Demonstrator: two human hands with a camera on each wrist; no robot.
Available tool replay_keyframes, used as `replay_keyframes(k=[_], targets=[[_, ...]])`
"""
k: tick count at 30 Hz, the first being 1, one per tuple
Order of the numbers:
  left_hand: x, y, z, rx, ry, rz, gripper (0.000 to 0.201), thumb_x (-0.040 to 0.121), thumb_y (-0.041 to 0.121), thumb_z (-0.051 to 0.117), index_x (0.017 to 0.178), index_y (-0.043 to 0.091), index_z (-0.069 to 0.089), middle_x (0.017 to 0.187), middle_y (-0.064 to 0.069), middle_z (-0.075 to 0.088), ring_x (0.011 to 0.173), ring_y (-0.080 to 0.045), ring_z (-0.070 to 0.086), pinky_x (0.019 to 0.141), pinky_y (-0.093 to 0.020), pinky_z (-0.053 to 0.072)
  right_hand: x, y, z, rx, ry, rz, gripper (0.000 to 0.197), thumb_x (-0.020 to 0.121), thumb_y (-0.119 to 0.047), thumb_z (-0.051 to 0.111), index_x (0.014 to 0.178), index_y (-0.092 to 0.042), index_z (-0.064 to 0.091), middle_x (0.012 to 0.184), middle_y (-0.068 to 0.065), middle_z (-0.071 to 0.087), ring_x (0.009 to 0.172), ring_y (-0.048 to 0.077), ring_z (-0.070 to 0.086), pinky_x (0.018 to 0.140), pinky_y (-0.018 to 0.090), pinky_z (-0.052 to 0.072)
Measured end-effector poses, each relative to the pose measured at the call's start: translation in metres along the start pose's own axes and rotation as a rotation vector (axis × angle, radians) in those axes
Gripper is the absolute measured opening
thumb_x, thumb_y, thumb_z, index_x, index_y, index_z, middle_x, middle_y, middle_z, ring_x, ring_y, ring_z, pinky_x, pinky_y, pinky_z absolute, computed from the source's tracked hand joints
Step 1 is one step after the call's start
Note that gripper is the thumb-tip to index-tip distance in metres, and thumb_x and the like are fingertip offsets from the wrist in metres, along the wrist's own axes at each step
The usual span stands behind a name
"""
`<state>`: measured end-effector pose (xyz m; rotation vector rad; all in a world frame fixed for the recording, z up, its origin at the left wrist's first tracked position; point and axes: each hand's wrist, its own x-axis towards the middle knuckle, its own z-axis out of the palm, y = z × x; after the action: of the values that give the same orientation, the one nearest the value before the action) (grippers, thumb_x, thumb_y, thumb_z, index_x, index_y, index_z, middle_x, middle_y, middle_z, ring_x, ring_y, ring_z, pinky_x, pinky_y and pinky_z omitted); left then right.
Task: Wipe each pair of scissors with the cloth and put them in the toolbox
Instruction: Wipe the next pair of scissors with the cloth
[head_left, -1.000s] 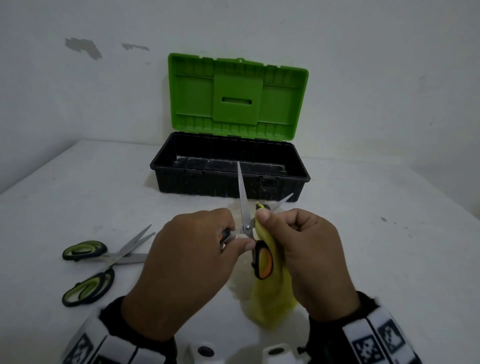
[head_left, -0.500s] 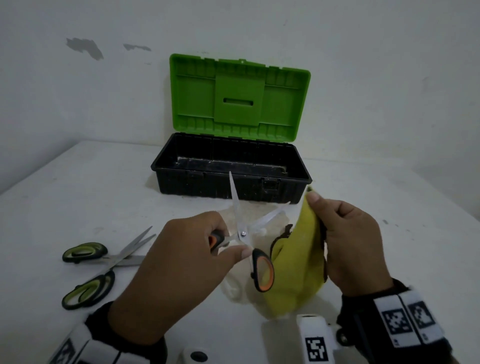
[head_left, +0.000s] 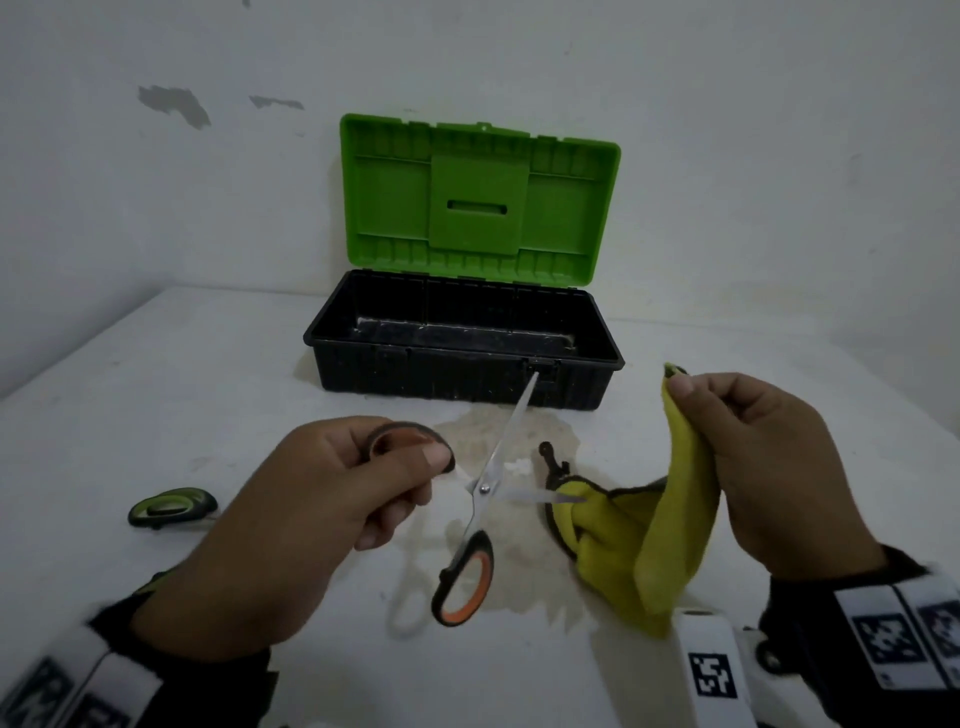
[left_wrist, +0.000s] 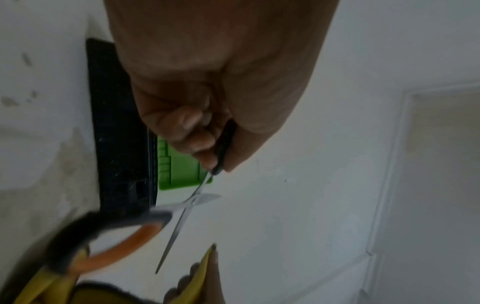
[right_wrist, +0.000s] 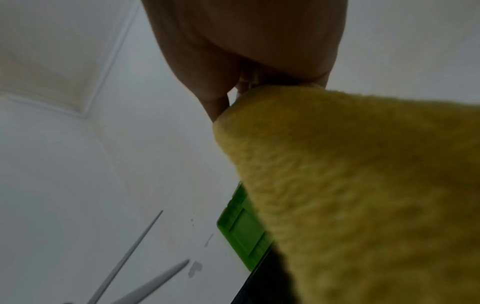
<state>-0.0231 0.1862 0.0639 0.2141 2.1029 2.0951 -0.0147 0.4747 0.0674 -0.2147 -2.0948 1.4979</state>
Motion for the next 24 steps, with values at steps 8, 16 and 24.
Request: replay_keyframes(k=[8,16,24], targets=[[-0.001,-0.010,0.038,-0.360,0.114,-0.193,0.030,0.090,0.040,0.059,0.084,0.015,0.073,0.084,-0.007,0.065,0.066,-0.020,0.065,0.060,-0.035,0.050,-0.016,-0.017,0.025,0.025,-0.312,-0.143,0.012,0.078,-0.030,0.078,0.073,-0.021,0.074,0.065,-0.002,0.071,0.057,0.007,0.061,0.053,0.017,0.048],[-0.006,-0.011,0.058,-0.578,0.122,-0.275,0.036,0.094,0.044,0.053,0.099,0.012,0.069,0.094,-0.012,0.046,0.070,-0.025,0.053,0.063,-0.038,0.054,-0.038,-0.013,0.024,0.120,-0.278,-0.147,0.010,0.070,-0.033,0.076,0.073,-0.023,0.078,0.069,-0.002,0.075,0.064,0.008,0.067,0.060,0.017,0.052],[-0.007,-0.009,0.071,-0.703,0.090,-0.267,0.042,0.096,0.045,0.047,0.105,0.008,0.066,0.096,-0.016,0.054,0.082,-0.029,0.060,0.068,-0.042,0.055,-0.054,-0.007,0.035,-0.017,-0.221,-0.200,0.012,0.077,-0.033,0.077,0.073,-0.023,0.072,0.069,-0.003,0.071,0.062,0.014,0.066,0.056,0.019,0.051]])
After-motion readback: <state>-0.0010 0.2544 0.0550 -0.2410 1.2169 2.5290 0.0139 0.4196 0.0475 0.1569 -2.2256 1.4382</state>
